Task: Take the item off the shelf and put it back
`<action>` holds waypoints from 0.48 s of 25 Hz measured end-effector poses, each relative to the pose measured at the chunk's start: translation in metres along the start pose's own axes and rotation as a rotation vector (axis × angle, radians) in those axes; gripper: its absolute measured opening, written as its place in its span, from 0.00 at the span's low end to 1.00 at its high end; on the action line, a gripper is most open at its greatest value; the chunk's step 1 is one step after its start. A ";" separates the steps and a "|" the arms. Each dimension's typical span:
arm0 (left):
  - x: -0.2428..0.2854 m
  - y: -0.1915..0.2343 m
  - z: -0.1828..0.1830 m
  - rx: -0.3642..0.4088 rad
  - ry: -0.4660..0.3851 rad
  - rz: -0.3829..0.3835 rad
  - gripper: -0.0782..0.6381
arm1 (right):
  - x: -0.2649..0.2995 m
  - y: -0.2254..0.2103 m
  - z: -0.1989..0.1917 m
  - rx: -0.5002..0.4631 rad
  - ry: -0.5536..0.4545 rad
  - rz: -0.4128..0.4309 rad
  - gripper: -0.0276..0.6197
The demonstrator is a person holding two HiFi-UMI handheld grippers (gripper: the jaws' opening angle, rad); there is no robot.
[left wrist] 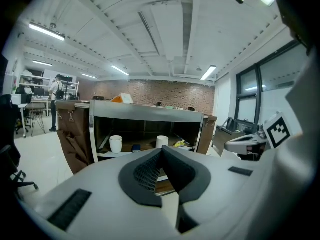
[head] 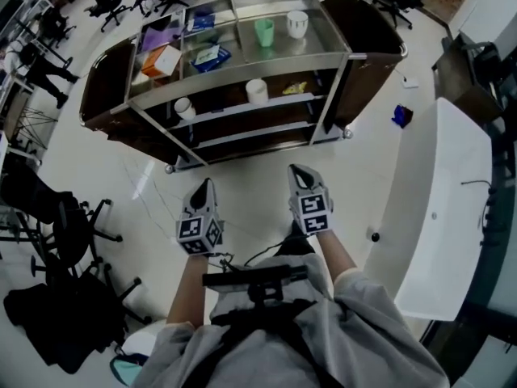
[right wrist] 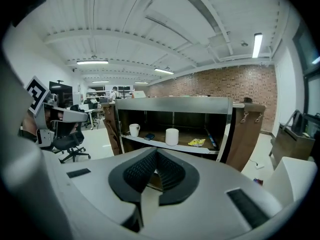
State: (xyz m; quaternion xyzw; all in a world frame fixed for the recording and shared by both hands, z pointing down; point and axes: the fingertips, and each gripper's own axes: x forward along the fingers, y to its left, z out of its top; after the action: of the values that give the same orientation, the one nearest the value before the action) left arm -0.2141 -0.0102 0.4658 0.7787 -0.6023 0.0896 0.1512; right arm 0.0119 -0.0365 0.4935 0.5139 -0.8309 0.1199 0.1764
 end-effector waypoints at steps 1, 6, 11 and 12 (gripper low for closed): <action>0.011 -0.004 0.004 -0.006 0.001 0.017 0.12 | 0.007 -0.009 0.004 -0.003 0.004 0.017 0.06; 0.070 -0.022 0.015 -0.016 0.004 0.077 0.12 | 0.044 -0.050 0.020 -0.020 0.015 0.103 0.06; 0.118 -0.032 0.014 -0.009 0.028 0.079 0.12 | 0.078 -0.074 0.016 -0.021 0.039 0.129 0.06; 0.128 -0.030 0.013 -0.012 0.031 0.080 0.12 | 0.084 -0.077 0.015 -0.016 0.042 0.126 0.06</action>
State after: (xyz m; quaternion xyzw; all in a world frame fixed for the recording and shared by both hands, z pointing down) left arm -0.1525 -0.1246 0.4905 0.7516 -0.6311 0.1040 0.1613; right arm 0.0439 -0.1445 0.5160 0.4565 -0.8586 0.1349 0.1900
